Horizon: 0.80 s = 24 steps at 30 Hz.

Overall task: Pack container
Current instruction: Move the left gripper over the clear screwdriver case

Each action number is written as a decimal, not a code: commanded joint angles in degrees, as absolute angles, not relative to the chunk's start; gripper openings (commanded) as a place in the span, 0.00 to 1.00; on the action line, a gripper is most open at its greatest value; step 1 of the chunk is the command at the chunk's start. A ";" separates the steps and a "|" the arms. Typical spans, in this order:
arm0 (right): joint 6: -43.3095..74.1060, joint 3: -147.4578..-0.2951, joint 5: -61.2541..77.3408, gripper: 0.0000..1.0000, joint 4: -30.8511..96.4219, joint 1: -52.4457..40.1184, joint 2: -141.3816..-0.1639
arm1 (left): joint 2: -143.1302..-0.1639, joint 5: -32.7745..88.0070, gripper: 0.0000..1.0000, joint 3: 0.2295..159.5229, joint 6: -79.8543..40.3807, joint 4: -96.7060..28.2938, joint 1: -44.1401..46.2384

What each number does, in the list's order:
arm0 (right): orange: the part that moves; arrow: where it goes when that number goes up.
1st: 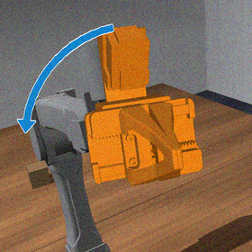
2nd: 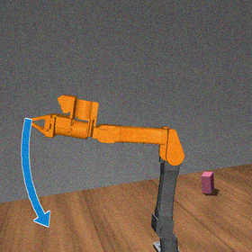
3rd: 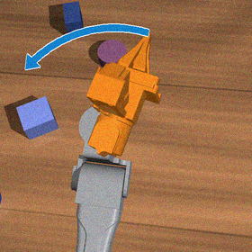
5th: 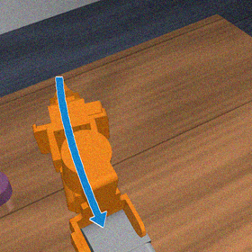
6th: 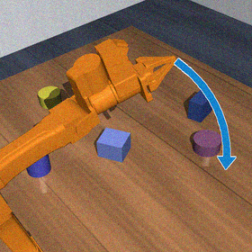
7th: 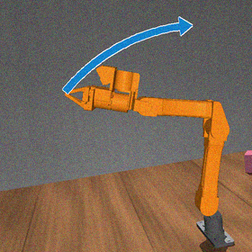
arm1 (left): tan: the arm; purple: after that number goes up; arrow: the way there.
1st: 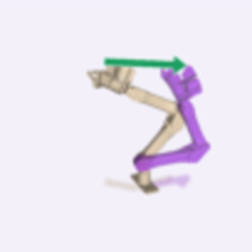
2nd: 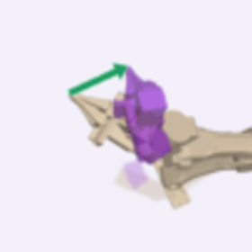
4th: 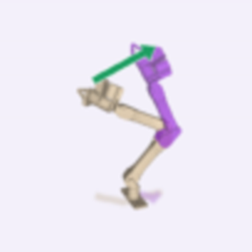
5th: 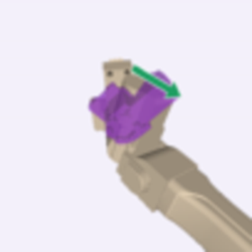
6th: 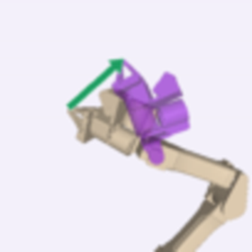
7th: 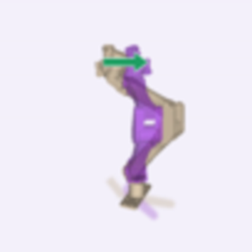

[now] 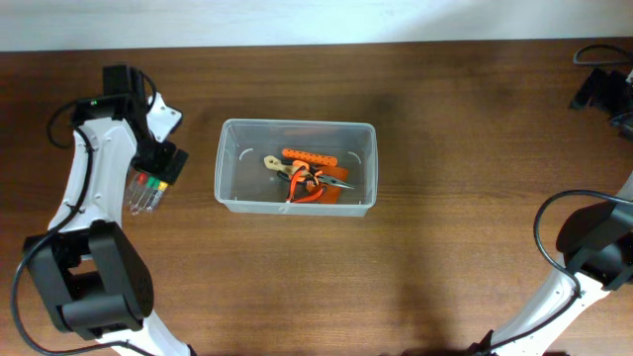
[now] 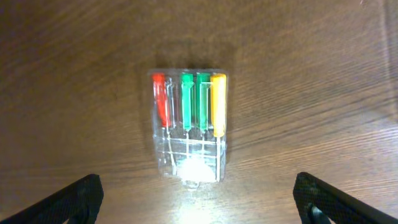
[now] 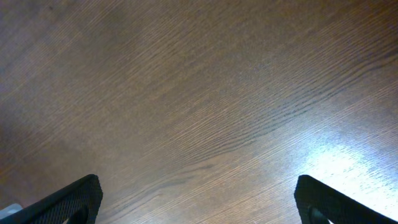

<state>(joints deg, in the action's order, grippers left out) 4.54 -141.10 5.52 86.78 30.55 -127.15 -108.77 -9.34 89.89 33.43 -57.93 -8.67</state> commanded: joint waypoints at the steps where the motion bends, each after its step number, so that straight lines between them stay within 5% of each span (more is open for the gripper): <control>1: 4.99 -140.88 5.80 0.99 86.76 30.41 -127.02 | -109.65 -7.53 0.99 88.82 35.55 -57.01 -10.48; 24: 4.99 -140.88 5.80 0.99 86.76 30.41 -127.02 | -120.27 -8.40 1.00 88.82 34.37 -52.66 -13.67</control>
<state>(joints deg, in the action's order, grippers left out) 4.54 -141.10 5.52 86.78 30.55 -127.15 -118.34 -6.90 89.12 33.87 -53.25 -13.54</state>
